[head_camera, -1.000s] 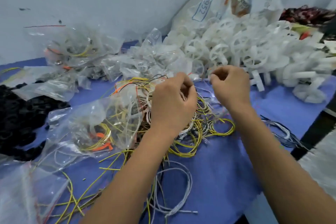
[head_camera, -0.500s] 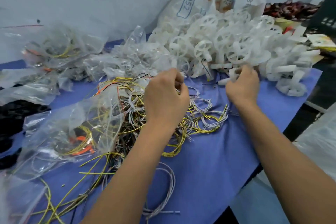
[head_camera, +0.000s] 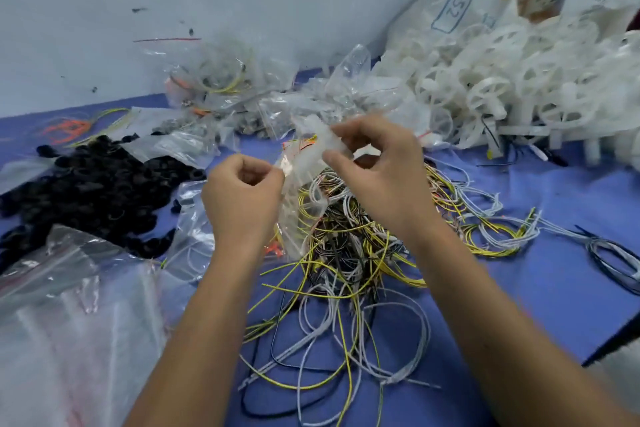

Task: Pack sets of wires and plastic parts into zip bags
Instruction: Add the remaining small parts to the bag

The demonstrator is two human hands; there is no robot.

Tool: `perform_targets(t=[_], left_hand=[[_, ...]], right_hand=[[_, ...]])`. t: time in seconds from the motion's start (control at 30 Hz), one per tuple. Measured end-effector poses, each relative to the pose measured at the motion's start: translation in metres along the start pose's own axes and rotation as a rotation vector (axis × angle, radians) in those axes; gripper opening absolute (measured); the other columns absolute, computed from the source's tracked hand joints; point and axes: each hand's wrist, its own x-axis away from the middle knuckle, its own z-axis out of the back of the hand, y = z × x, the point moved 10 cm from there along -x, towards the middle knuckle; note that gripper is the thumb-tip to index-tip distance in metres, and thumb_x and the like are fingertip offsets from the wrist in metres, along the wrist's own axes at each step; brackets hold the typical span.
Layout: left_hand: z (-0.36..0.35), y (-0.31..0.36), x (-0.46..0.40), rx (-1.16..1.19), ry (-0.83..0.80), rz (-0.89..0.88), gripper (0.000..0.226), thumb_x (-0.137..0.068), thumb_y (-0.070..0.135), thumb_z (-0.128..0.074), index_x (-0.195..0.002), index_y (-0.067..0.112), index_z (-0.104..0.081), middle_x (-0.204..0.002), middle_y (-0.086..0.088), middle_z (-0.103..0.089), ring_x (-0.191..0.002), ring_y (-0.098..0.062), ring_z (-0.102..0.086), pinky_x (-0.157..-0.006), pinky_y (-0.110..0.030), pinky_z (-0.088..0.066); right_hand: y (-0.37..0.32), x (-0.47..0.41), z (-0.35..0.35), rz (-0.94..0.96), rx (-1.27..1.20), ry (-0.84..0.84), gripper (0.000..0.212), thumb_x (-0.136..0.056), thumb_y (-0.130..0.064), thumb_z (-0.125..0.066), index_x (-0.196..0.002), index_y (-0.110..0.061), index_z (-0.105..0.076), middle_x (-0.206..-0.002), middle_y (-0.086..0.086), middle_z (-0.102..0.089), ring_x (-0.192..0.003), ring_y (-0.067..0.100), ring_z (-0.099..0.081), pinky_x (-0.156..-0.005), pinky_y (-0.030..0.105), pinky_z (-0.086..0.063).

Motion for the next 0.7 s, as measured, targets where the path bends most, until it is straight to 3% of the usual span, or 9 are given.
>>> perform_targets(t=[0.1, 0.2, 0.37, 0.47, 0.63, 0.7], left_hand=[[0.012, -0.008, -0.001, 0.175, 0.085, 0.042, 0.005, -0.072, 0.019, -0.07, -0.069, 0.019, -0.065, -0.055, 0.0, -0.064, -0.049, -0.017, -0.057, -0.056, -0.037, -0.044], [0.019, 0.008, -0.004, 0.138, 0.138, -0.047, 0.009, -0.074, 0.022, -0.071, -0.069, 0.018, -0.064, -0.061, -0.003, -0.066, -0.057, -0.023, -0.063, -0.061, -0.042, -0.052], [0.016, 0.052, 0.004, -0.043, 0.134, -0.308, 0.011, -0.077, 0.015, -0.072, -0.069, 0.018, -0.065, -0.059, 0.009, -0.063, -0.057, -0.005, -0.062, -0.058, -0.019, -0.05], [0.015, 0.067, 0.008, -0.065, 0.123, -0.394, 0.015, -0.08, 0.017, -0.073, -0.069, 0.021, -0.063, -0.059, 0.01, -0.063, -0.057, -0.006, -0.063, -0.059, -0.023, -0.052], [0.028, 0.053, 0.006, -0.066, 0.198, -0.335, 0.019, -0.083, 0.025, -0.075, -0.069, 0.022, -0.062, -0.058, 0.011, -0.061, -0.057, -0.005, -0.06, -0.059, -0.023, -0.049], [0.025, 0.04, 0.007, -0.075, 0.174, -0.273, 0.021, -0.084, 0.026, -0.077, -0.069, 0.021, -0.062, -0.058, 0.011, -0.061, -0.057, -0.004, -0.059, -0.058, -0.019, -0.046]], right_hand=[[-0.013, 0.009, -0.038, 0.112, 0.067, -0.206, 0.023, -0.076, -0.008, -0.086, -0.098, -0.01, -0.078, -0.083, -0.003, -0.062, -0.079, 0.017, -0.061, -0.069, 0.031, -0.055], [-0.023, 0.018, -0.067, 0.259, 0.306, -0.414, 0.023, -0.076, -0.009, -0.086, -0.098, -0.008, -0.079, -0.088, 0.002, -0.064, -0.084, 0.021, -0.06, -0.078, 0.035, -0.05], [-0.033, 0.027, -0.096, 0.351, 0.318, -0.655, 0.02, -0.069, 0.004, -0.082, -0.088, -0.002, -0.078, -0.098, 0.013, -0.069, -0.092, 0.03, -0.066, -0.079, 0.04, -0.052], [-0.034, 0.022, -0.091, 0.282, 0.104, -0.586, 0.018, -0.072, 0.007, -0.082, -0.087, -0.002, -0.08, -0.102, 0.013, -0.072, -0.092, 0.025, -0.068, -0.077, 0.036, -0.054], [0.022, 0.009, -0.055, -0.286, -0.244, -0.183, 0.004, -0.092, -0.008, -0.074, -0.09, -0.005, -0.076, -0.071, 0.006, -0.067, -0.06, 0.015, -0.062, -0.056, 0.032, -0.053], [0.035, 0.012, -0.058, -0.425, -0.37, -0.191, 0.009, -0.094, -0.006, -0.071, -0.091, 0.002, -0.072, -0.07, 0.011, -0.066, -0.056, 0.017, -0.064, -0.053, 0.027, -0.054]])
